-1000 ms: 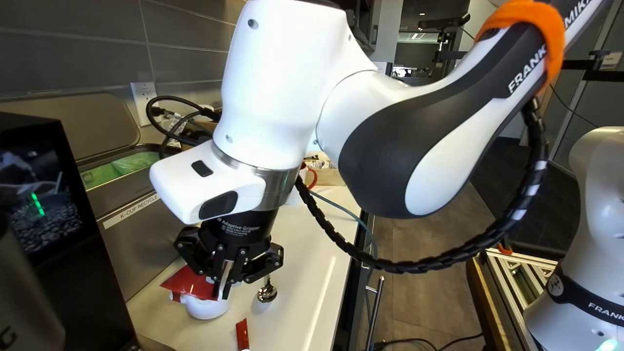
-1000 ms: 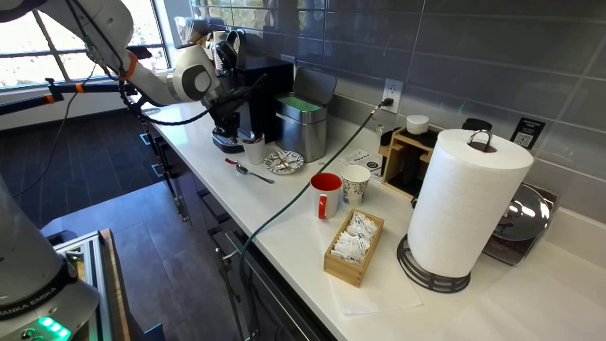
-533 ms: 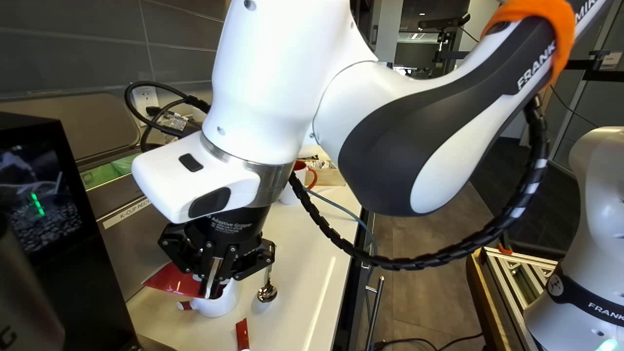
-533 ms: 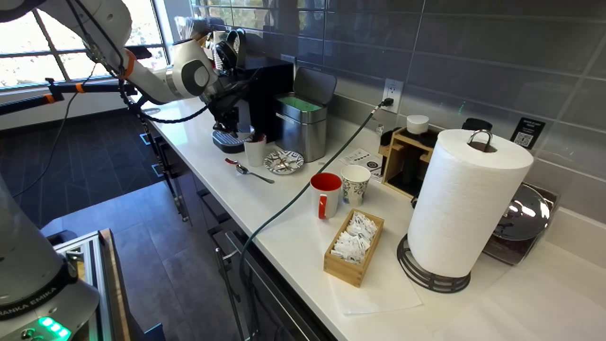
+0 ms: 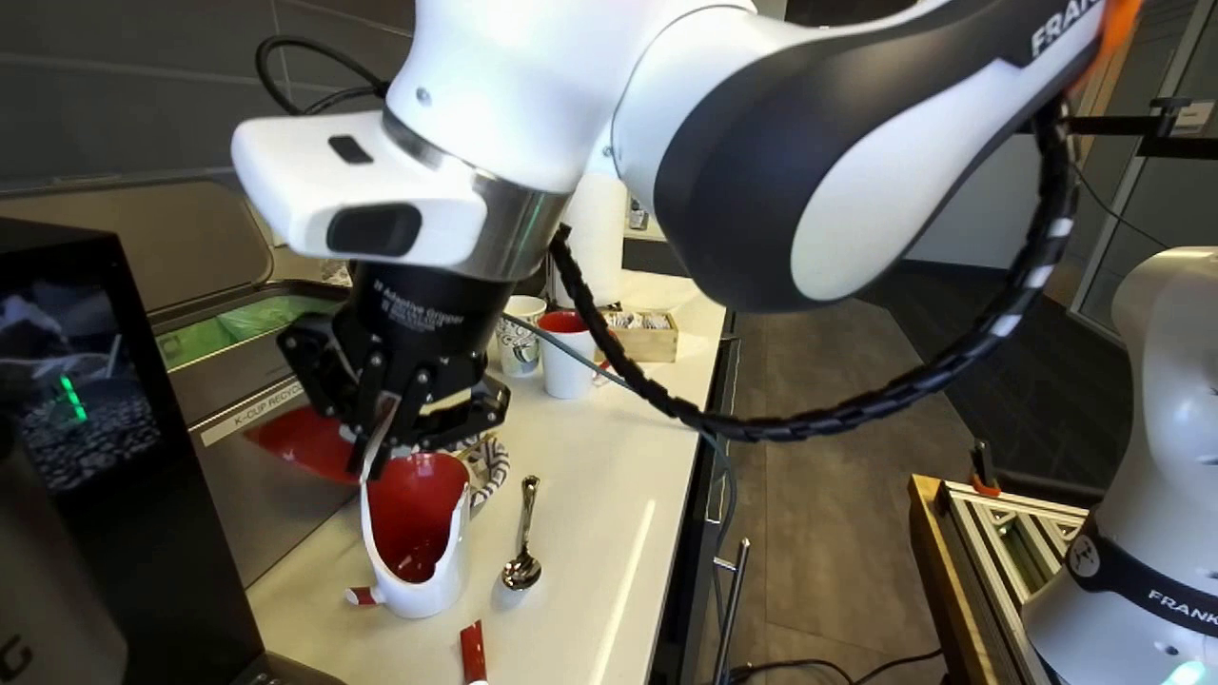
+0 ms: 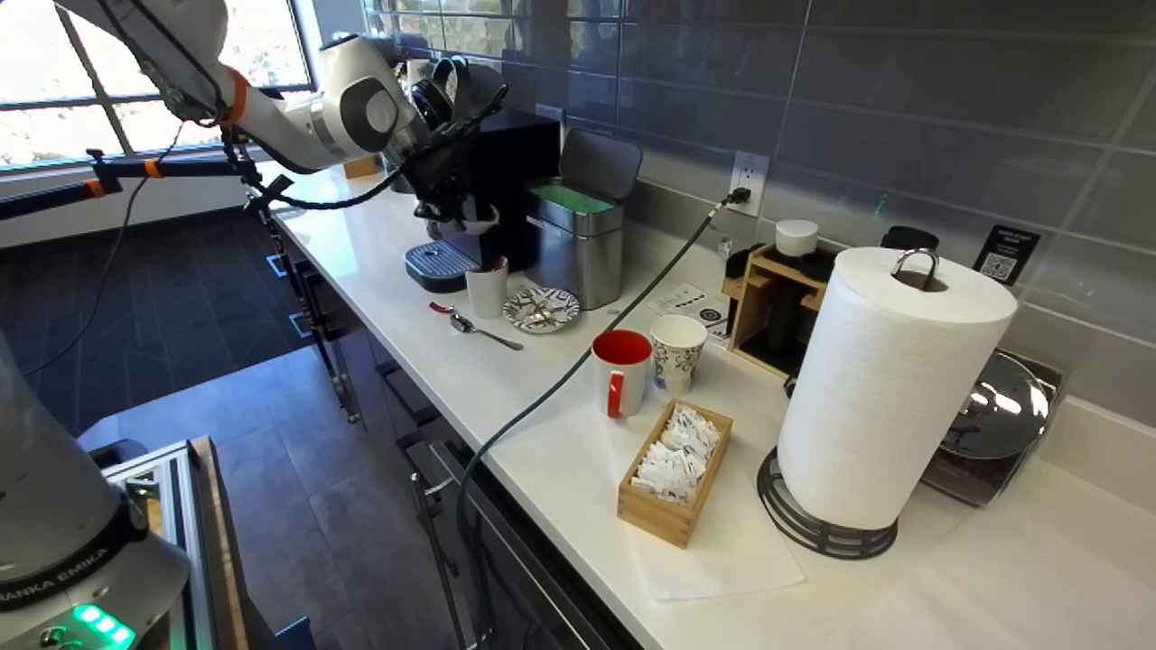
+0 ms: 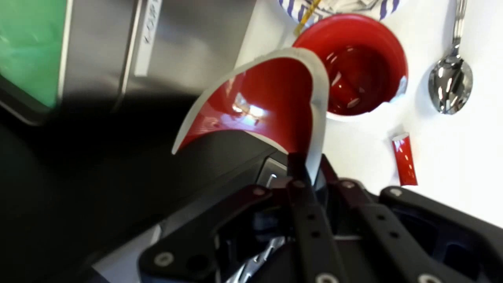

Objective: Move the broken mug piece closer to the cup

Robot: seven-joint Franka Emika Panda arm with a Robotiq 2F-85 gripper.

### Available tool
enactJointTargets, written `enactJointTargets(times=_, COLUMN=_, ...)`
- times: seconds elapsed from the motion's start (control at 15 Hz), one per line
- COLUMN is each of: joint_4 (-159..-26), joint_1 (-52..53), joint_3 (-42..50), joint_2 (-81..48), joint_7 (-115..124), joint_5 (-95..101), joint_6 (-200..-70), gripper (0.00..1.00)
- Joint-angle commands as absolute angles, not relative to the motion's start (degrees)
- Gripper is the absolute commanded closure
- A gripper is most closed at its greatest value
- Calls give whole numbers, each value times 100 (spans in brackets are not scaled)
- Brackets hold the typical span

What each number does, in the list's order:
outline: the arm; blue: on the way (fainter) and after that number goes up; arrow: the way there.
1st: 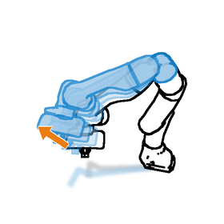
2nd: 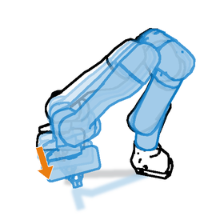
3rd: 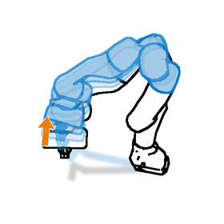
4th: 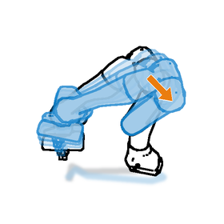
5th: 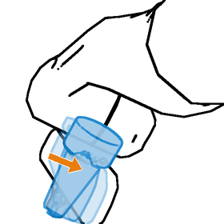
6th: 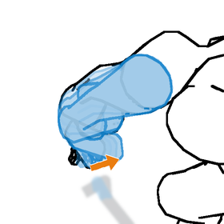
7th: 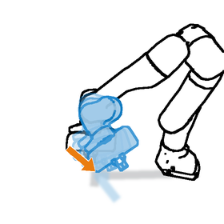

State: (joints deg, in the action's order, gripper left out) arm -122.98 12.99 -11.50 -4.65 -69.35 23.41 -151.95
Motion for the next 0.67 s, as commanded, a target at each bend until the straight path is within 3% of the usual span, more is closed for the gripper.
enactJointTargets(times=0.0, joint_4=-12510, joint_1=1026, joint_3=-929, joint_2=-42, joint_7=-6389, joint_5=2362, joint_6=-15294, gripper=98)
enactJointTargets(times=0.6, joint_4=-12813, joint_1=324, joint_3=-271, joint_2=-61, joint_7=-6124, joint_5=1279, joint_6=-15375, gripper=98)
